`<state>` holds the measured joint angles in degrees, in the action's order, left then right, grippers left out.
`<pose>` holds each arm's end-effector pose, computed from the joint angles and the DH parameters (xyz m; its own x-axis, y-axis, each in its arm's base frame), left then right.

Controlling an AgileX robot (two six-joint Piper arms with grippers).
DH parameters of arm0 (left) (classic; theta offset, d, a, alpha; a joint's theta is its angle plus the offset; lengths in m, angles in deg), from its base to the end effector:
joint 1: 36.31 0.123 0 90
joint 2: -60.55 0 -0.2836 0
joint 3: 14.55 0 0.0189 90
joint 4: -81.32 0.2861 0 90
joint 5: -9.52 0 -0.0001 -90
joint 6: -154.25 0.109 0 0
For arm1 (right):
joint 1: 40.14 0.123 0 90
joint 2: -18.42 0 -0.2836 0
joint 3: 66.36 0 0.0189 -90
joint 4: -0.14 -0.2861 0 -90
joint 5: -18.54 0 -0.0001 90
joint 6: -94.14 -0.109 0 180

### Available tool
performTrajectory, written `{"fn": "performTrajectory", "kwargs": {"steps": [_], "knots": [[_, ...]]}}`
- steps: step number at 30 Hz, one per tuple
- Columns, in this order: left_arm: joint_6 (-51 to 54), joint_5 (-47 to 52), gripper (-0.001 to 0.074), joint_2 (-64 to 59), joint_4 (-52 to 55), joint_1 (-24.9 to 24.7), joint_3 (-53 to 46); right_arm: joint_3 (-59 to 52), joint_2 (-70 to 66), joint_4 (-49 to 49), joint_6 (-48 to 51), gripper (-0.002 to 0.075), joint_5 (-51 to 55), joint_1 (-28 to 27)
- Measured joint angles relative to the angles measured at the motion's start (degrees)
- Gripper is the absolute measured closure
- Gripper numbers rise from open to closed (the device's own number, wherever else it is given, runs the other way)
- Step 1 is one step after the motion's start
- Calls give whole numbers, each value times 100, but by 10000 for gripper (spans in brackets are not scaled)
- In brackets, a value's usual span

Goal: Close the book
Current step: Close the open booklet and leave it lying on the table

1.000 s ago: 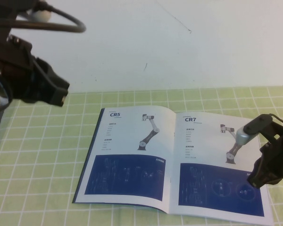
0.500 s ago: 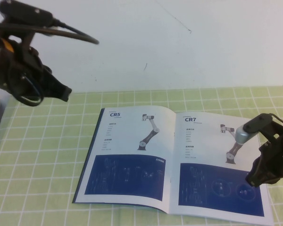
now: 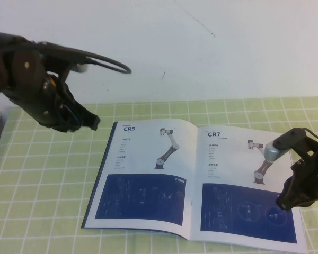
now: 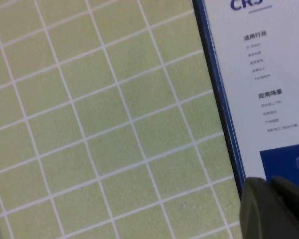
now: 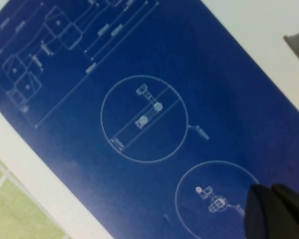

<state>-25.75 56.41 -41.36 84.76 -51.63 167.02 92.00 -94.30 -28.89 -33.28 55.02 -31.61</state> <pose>0.3893 -0.1017 0.2762 -0.7999 0.2617 -0.5401 0.2741 0.9599 0.0590 0.3417 0.0831 0.0963 -0.7495 -0.5749 -0.3284 -0.6408 0.7545 0.1418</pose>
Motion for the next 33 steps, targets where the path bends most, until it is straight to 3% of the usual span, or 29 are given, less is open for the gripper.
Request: {"fn": "performTrajectory", "kwargs": {"steps": [18,33], "knots": [[-723,-960,738,-1758,-22,-5,0,0,0,0,-335,727,14,0],[-709,-921,738,-2219,-506,-64,47,88,-394,-55,-529,727,162,0]]}}
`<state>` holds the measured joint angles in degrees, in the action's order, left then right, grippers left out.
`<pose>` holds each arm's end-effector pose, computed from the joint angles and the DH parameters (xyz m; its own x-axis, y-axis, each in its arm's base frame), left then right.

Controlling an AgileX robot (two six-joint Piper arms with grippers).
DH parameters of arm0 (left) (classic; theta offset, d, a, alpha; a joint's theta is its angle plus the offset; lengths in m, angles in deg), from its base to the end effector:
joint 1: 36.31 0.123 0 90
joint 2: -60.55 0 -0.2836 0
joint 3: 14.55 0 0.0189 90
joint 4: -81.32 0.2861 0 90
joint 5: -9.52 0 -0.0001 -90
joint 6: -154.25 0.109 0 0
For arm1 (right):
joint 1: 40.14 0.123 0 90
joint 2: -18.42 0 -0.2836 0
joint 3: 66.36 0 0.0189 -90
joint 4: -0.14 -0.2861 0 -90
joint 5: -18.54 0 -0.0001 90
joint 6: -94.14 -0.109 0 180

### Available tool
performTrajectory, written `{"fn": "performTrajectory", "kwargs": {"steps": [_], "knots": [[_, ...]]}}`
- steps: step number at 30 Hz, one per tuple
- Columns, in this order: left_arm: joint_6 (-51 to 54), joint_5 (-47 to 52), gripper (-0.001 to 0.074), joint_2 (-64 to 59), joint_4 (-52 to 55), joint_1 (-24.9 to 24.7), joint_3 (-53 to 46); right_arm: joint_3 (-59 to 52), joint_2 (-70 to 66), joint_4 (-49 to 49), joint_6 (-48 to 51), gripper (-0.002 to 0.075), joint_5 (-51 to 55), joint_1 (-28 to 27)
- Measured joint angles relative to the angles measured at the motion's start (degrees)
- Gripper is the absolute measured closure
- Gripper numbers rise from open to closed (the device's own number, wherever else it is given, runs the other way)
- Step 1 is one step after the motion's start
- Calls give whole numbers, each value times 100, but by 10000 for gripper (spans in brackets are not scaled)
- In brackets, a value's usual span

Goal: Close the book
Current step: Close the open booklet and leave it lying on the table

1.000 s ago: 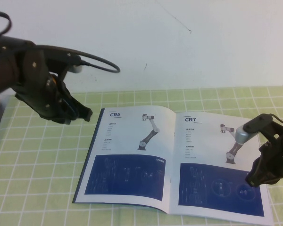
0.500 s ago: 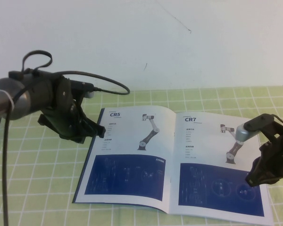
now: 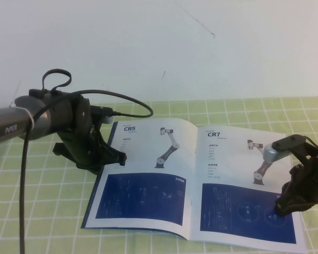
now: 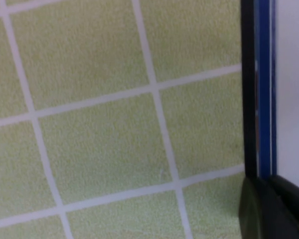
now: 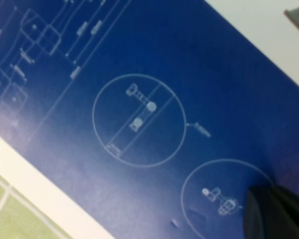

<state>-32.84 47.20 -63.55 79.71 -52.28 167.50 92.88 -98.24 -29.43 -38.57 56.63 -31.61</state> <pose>0.4314 -0.1254 0.1198 -0.9331 0.1157 -0.3406 0.1466 0.9870 -0.0664 0.3408 0.0847 0.0758 -0.8264 -0.5038 -0.2514 -0.5557 0.8018 0.2199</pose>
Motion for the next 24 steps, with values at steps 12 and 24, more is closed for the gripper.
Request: {"fn": "performTrajectory", "kwargs": {"steps": [12,24], "knots": [[141,145,738,0,282,-10,18,35,-62,18,-64,727,66,-10],[38,152,738,-10,314,-10,18,35,-62,27,-67,727,66,-10]]}}
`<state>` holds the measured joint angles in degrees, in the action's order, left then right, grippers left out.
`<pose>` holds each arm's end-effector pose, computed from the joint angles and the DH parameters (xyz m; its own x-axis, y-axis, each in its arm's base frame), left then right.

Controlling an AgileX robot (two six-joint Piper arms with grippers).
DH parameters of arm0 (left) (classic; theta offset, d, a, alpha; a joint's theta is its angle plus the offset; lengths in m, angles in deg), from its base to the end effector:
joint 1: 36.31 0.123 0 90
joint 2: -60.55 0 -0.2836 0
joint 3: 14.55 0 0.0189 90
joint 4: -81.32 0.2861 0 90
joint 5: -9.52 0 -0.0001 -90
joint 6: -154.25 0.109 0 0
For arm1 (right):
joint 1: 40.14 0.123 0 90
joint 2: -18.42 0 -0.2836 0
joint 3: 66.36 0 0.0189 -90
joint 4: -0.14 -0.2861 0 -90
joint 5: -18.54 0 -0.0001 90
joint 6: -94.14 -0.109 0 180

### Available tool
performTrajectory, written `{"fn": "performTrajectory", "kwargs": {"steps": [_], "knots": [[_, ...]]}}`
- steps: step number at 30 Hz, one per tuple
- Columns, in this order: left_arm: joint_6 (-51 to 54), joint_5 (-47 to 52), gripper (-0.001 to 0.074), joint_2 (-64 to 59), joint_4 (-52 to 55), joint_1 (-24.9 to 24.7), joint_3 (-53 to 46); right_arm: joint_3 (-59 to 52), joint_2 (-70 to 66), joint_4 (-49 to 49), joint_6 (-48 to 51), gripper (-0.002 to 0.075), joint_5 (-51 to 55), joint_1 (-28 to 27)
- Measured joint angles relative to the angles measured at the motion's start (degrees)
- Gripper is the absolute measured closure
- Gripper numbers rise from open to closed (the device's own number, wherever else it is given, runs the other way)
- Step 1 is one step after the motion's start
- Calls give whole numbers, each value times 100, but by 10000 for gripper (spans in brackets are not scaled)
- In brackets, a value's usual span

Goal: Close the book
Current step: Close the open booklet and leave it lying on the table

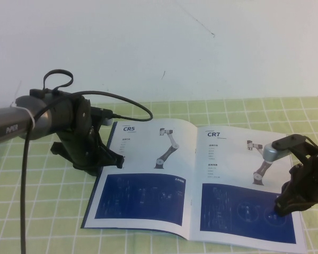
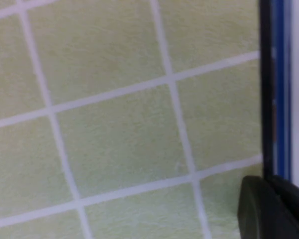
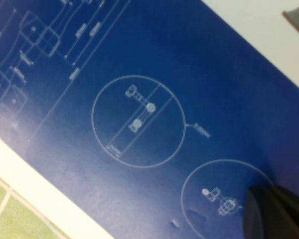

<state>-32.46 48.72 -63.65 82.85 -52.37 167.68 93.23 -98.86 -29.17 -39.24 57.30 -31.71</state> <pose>0.4303 -0.1220 0.1189 -0.9314 0.1680 -0.3230 0.1826 0.9831 -0.0152 0.3410 0.0843 0.0733 -0.8338 -0.4992 -0.2359 -0.5470 0.8049 0.2302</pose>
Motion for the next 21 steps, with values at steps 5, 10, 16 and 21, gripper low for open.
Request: {"fn": "performTrajectory", "kwargs": {"steps": [5,10,16,21], "knots": [[527,90,738,-12,-546,-47,24,0,0,13,0,727,0,0],[823,228,738,-12,-884,-269,35,0,0,13,0,727,9,0],[1168,197,738,-23,-973,-544,57,0,0,13,0,727,9,0],[380,251,738,-13,181,-558,83,0,0,13,0,727,9,0]]}}
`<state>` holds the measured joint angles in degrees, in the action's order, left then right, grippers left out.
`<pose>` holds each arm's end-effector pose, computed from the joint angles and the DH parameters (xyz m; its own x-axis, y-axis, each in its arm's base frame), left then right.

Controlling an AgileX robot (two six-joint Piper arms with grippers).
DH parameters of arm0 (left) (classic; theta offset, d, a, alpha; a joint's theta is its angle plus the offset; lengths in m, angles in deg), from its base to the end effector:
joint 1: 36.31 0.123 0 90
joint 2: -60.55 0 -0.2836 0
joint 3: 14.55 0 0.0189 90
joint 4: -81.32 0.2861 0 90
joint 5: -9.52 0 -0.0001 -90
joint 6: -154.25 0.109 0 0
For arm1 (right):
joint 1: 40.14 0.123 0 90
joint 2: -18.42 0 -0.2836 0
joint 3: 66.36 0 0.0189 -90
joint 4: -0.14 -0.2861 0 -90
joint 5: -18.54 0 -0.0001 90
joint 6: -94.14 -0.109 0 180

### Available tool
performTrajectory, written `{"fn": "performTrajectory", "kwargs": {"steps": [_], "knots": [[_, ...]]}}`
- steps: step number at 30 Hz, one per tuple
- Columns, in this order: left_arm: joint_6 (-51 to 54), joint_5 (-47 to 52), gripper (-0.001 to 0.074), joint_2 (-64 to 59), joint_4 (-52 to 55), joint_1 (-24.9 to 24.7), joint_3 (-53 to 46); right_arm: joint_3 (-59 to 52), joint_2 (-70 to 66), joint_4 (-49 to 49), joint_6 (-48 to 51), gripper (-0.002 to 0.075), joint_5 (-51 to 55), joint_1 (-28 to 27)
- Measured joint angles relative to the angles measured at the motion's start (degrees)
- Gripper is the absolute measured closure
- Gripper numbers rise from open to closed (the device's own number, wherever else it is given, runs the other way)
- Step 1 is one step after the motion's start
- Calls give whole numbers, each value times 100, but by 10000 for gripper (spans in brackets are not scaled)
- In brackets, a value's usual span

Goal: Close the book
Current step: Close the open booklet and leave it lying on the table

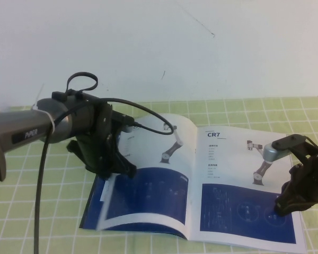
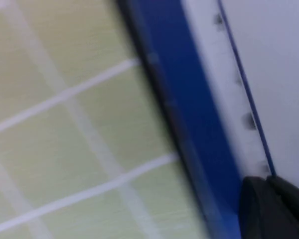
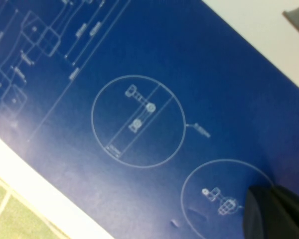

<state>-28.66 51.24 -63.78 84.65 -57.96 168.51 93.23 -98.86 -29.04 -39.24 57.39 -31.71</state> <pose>0.4162 -0.1607 0.1207 -0.8912 0.3458 -0.2936 0.3515 0.9355 0.0348 0.3408 0.0842 0.0732 -0.8329 -0.5013 -0.2343 -0.5485 0.8039 0.2299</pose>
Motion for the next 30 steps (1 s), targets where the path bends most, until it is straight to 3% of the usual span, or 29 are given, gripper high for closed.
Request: {"fn": "performTrajectory", "kwargs": {"steps": [6,17,24,30], "knots": [[-876,123,738,0,1375,11,0,0,0,0,0,727,0,0],[-1105,99,738,-140,1498,11,24,3,-4,0,0,727,0,0],[-868,99,738,-140,855,60,69,3,-4,0,0,727,0,0],[349,32,738,-118,-830,119,79,3,-4,0,0,727,0,0]]}}
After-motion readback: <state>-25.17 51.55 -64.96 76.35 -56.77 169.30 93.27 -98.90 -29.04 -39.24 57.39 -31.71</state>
